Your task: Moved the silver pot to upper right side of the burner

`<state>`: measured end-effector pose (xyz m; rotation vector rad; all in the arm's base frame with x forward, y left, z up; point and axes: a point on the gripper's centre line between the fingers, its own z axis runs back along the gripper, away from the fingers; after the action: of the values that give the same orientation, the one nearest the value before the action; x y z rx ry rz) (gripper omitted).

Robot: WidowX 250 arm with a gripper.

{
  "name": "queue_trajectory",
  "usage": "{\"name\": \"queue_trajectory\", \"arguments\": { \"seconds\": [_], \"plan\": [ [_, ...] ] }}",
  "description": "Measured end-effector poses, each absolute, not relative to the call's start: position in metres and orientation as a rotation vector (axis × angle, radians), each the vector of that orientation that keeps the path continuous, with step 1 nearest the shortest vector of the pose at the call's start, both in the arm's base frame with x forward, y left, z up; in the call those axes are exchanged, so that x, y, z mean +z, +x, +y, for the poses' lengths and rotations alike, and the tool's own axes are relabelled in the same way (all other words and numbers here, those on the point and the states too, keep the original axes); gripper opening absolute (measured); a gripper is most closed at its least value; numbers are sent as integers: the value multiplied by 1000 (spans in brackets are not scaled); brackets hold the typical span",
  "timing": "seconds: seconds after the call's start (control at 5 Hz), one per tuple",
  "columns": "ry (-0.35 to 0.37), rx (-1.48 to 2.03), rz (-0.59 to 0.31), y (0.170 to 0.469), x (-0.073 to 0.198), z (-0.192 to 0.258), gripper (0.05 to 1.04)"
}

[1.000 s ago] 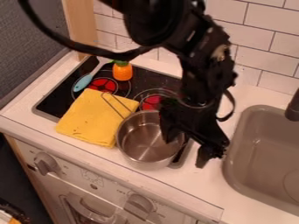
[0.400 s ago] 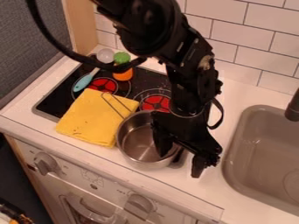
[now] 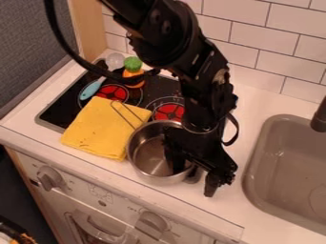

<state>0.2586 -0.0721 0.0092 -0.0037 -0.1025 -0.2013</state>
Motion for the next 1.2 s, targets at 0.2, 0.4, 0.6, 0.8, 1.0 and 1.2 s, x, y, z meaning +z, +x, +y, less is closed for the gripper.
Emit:
{"name": "queue_trajectory", "arguments": {
  "seconds": [0.2, 0.4, 0.6, 0.8, 1.0, 1.2],
  "plan": [
    [3, -199, -105, 258, 8, -69, 656],
    [10, -211, -97, 257, 9, -67, 355],
    [17, -252, -141, 259, 23, -71, 150],
    [20, -278, -155, 257, 32, -77, 78],
    [17, -329, -176, 265, 44, -92, 73],
    [13, -379, -214, 293, 63, -108, 73]
  ]
}}
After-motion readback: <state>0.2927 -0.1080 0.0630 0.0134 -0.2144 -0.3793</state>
